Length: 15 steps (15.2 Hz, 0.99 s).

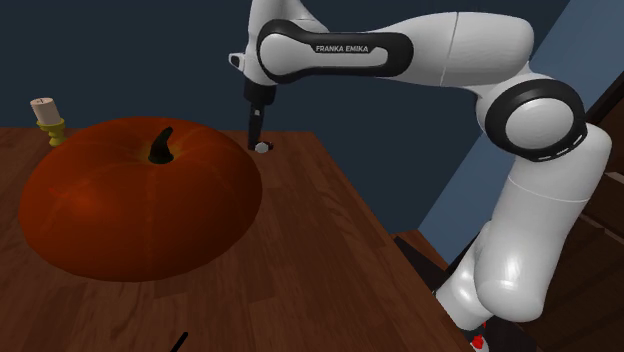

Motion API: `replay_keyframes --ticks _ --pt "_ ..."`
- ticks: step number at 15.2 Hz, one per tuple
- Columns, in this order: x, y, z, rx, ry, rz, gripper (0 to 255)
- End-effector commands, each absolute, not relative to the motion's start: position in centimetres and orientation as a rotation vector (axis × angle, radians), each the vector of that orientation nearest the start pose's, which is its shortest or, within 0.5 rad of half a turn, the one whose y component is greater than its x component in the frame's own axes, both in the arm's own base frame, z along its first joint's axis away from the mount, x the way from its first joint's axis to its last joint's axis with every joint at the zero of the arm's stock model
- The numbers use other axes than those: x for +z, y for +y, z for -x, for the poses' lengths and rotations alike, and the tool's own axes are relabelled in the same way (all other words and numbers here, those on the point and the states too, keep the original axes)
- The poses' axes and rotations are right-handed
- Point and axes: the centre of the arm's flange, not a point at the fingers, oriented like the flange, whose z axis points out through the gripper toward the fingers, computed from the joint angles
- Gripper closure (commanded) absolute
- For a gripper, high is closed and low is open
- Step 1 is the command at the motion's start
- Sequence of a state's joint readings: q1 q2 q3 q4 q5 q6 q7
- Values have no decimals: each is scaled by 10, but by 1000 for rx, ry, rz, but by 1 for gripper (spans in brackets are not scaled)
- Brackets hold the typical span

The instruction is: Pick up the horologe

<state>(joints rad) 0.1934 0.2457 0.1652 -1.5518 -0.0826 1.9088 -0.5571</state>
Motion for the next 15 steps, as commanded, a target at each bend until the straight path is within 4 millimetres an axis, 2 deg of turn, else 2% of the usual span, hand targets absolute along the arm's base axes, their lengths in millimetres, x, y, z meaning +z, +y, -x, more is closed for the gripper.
replay_keyframes --ticks 1,5,6,15 --pt "509 211 -614 -177 -1433 2847 0" --pt "496 211 -614 -177 -1433 2847 0" --pt "495 211 -614 -177 -1433 2847 255" --pt "496 211 -614 -177 -1433 2847 255"
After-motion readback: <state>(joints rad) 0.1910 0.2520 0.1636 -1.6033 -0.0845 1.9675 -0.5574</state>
